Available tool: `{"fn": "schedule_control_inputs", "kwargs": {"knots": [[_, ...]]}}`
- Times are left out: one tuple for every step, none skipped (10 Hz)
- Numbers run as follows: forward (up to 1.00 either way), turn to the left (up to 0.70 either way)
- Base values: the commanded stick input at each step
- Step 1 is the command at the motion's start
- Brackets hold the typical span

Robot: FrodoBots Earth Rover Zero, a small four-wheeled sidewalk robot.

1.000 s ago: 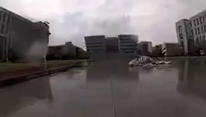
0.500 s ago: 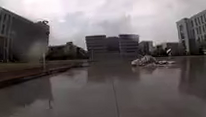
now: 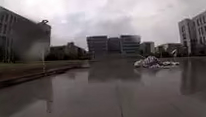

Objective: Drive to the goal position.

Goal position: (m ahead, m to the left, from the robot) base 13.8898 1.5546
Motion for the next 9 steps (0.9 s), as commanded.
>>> {"fn": "schedule_control_inputs", "kwargs": {"knots": [[0.7, -0.29], [0.7, -0.26], [0.7, -0.03], [0.7, 0.0], [0.7, 0.0], [0.7, 0.0], [0.7, 0.0], [0.7, 0.0], [0.7, 0.0]]}}
